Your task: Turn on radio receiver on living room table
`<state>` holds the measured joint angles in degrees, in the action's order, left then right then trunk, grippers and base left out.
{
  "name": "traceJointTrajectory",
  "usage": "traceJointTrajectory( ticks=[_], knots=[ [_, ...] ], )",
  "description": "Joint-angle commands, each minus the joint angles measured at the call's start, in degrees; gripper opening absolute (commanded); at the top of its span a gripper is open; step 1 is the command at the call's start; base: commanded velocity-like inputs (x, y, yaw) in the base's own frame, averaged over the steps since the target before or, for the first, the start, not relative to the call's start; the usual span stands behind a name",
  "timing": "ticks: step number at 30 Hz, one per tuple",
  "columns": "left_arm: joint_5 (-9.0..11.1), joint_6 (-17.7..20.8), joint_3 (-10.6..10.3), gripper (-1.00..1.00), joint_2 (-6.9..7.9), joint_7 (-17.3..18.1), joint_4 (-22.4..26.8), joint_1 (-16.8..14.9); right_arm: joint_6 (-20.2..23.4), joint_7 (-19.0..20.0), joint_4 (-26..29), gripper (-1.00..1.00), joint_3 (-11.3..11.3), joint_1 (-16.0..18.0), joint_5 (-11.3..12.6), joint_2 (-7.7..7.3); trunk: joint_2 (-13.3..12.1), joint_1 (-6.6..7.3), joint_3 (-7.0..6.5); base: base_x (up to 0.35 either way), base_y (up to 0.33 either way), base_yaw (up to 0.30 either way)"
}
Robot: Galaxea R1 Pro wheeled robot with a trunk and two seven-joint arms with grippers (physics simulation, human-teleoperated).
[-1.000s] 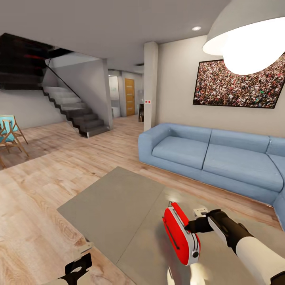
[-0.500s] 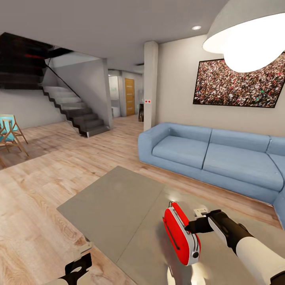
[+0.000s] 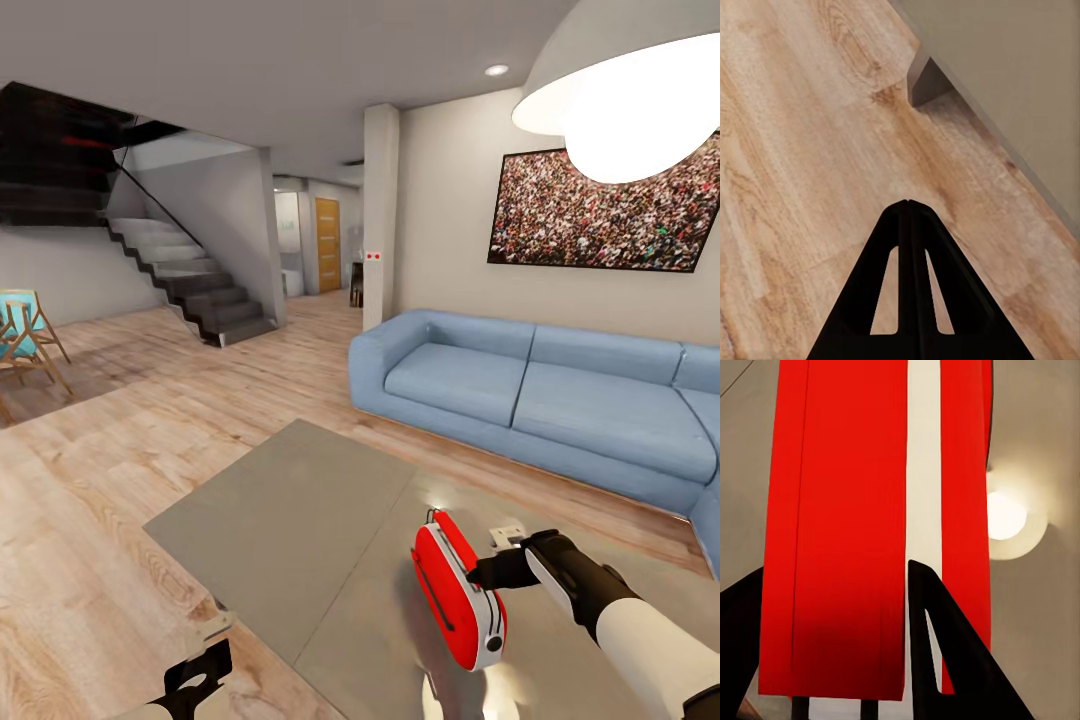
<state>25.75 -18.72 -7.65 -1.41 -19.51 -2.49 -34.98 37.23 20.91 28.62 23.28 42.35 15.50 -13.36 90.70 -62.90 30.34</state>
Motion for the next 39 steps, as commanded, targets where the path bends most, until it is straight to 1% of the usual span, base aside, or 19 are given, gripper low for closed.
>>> traceJointTrajectory(
  ticks=[1, 5, 33, 34, 39],
  knots=[
    [0.00, 0.00, 0.00, -1.00, 0.00, 0.00, 0.01, 0.00, 0.03, 0.00, 0.03, -1.00, -0.06, 0.02, 0.29, 0.00, 0.00, 0.00, 0.00, 0.000, 0.000, 0.000],
    [0.00, 0.00, 0.00, -1.00, 0.00, 0.00, 0.00, 0.00, 0.03, 0.00, 0.03, -1.00, -0.06, 0.00, 0.32, 0.00, 1.61, -0.88, 0.71, 0.000, 0.000, 0.000],
    [0.00, 0.00, 0.00, -1.00, 0.00, 0.00, -0.01, 0.00, 0.03, 0.00, 0.03, -1.00, -0.07, -0.06, 0.12, 0.18, 1.61, -0.88, 0.71, 0.000, 0.000, 0.000],
    [0.00, 0.00, 0.00, -1.00, 0.00, 0.00, -0.02, 0.00, 0.03, 0.00, 0.03, 1.00, -0.07, -0.04, 0.12, 0.18, 1.61, -0.88, 0.71, 0.000, 0.000, 0.000],
    [0.00, 0.00, 0.00, -1.00, 0.00, 0.00, 0.00, 0.00, -0.04, 0.00, -0.05, 1.00, -0.08, -0.04, 0.19, 0.18, 1.61, -0.88, 0.71, 0.000, 0.000, 0.000]
  ],
)
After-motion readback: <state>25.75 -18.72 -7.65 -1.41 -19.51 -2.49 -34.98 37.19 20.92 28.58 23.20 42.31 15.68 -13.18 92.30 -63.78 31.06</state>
